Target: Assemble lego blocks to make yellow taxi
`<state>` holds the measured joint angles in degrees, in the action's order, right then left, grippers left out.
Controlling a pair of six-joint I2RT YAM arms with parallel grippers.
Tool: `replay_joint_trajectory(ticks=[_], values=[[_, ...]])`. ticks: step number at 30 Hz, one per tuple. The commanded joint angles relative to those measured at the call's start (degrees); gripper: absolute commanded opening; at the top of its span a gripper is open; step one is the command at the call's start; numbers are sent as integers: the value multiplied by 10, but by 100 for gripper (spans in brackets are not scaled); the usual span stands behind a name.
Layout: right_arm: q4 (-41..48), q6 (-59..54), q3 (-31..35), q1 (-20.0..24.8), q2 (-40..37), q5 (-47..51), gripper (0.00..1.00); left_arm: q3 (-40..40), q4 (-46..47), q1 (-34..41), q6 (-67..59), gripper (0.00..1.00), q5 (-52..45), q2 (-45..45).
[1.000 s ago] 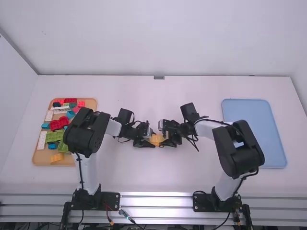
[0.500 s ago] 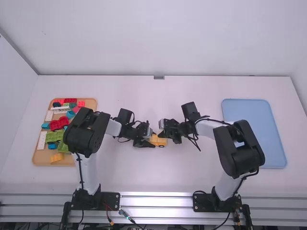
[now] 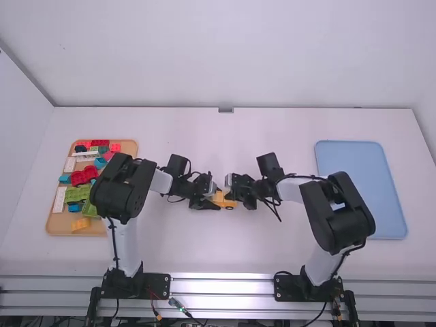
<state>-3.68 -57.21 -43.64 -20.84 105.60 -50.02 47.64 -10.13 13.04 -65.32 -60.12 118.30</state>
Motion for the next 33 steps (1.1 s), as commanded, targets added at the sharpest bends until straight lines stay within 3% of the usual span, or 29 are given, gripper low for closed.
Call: replay_joint_trajectory(ticks=[1, 13, 23, 33], values=[[4, 4, 18, 3, 9, 21, 0, 7, 0, 5, 0, 38, -4, 3], [-71, 31, 23, -2, 65, -1, 0, 7, 0, 5, 0, 38, -5, 3], [-33, 17, 6, 2, 84, 7, 0, 7, 0, 5, 0, 37, -4, 3], [-59, 17, 36, 3, 84, 21, 0, 7, 0, 5, 0, 37, -5, 3]])
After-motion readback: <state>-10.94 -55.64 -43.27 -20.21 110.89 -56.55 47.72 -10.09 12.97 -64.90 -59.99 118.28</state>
